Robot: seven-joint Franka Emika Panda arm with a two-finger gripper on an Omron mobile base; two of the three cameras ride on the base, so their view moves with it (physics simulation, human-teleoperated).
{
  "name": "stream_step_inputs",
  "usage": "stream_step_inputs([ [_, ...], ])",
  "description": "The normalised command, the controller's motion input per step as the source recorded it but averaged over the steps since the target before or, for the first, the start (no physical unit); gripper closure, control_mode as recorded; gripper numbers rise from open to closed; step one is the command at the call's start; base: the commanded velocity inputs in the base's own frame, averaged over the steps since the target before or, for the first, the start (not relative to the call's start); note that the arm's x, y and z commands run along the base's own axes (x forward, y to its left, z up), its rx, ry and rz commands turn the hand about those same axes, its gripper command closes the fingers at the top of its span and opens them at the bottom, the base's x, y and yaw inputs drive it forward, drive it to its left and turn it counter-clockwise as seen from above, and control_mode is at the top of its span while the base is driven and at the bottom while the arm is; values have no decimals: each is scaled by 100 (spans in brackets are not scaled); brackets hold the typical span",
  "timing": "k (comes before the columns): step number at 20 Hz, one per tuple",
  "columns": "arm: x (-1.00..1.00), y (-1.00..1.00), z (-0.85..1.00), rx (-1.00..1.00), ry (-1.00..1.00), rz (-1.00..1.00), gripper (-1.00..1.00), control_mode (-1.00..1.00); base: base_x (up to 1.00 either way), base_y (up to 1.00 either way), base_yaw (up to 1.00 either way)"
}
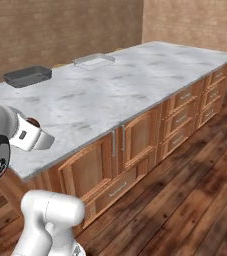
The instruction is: Place the cold items (kiwi and apple) from the fridge in one tupperware on the dining counter. Place the warm items (kebab skewer and hot dog) in the stove area in another tupperware.
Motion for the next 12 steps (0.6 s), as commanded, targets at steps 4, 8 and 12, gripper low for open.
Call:
stream_step_inputs([
  [4, 0, 0, 0, 0, 0, 0, 100, 100, -3, 100, -1],
  [8, 0, 0, 0, 0, 0, 0, 100, 100, 7, 100, -17],
  [12, 0, 0, 0, 0, 0, 0, 100, 100, 19, 100, -23],
])
